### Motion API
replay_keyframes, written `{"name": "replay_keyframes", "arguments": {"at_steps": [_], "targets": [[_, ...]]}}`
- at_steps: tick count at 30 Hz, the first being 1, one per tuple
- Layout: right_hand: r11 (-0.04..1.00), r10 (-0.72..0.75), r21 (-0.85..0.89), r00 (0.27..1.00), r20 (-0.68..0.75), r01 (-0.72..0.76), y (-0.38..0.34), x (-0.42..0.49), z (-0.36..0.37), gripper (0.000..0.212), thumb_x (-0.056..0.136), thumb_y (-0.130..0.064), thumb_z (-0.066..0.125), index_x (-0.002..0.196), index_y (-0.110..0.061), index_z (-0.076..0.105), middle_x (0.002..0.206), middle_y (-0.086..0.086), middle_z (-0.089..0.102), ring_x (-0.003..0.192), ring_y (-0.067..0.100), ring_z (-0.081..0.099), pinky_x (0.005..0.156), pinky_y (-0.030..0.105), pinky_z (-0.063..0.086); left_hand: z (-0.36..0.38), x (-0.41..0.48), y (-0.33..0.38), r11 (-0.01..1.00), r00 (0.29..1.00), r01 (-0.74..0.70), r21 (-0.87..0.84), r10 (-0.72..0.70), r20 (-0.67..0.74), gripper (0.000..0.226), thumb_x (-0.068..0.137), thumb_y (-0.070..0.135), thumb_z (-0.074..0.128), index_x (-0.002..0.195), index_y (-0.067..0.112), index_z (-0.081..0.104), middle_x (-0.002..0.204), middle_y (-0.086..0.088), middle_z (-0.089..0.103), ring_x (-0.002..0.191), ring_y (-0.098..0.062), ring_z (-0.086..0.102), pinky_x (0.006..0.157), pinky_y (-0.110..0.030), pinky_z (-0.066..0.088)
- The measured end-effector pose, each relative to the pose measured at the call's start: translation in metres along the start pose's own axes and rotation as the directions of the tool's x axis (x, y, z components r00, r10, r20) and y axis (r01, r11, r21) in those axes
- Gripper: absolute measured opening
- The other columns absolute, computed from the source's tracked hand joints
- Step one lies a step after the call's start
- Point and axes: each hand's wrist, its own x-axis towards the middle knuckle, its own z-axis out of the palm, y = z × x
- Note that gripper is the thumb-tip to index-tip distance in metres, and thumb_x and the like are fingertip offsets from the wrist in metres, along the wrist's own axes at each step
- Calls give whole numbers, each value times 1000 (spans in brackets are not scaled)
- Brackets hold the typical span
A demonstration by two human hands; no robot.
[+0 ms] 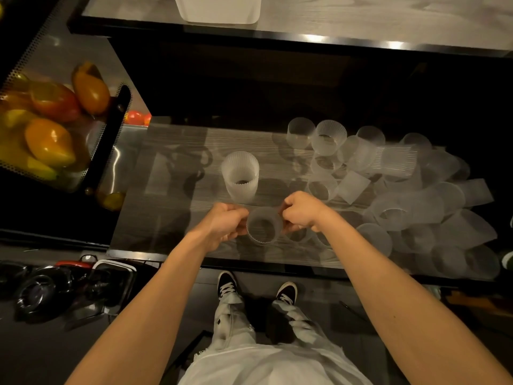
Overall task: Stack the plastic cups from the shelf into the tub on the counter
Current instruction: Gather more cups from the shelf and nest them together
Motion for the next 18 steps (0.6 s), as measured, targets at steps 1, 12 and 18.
{"name": "replay_keyframes", "arguments": {"at_steps": [1, 12, 18], "targets": [[1000, -3, 23, 1000, -6, 3, 1, 0, 0, 24, 95, 10, 44, 97, 2, 67, 85, 17, 74, 73, 25, 76, 66, 33, 64, 1, 2, -1, 1000, 1000, 4, -6, -4, -4, 19, 101, 22, 60, 114, 14, 71, 103, -7, 80, 92, -19, 75, 72, -26, 49], [969, -44, -244, 999, -21, 37, 0, 0, 5, 28, 87, -4, 51, 104, -6, 73, 76, 12, 77, 71, 23, 72, 71, 38, 61, 1, 5, -8, 999, 996, 46, -3, -46, 79, 31, 100, 5, 63, 131, 6, 58, 129, -9, 65, 106, -24, 72, 92, -43, 62], [942, -141, -320, 986, -94, 104, -15, -11, -6, 20, 90, -13, 57, 77, -5, 70, 56, 1, 63, 59, 18, 59, 58, 28, 47, 0, -12, 14, 998, 988, -39, 40, 33, 149, 30, 102, 8, 60, 132, 5, 58, 126, -11, 68, 105, -26, 74, 85, -29, 62]]}}
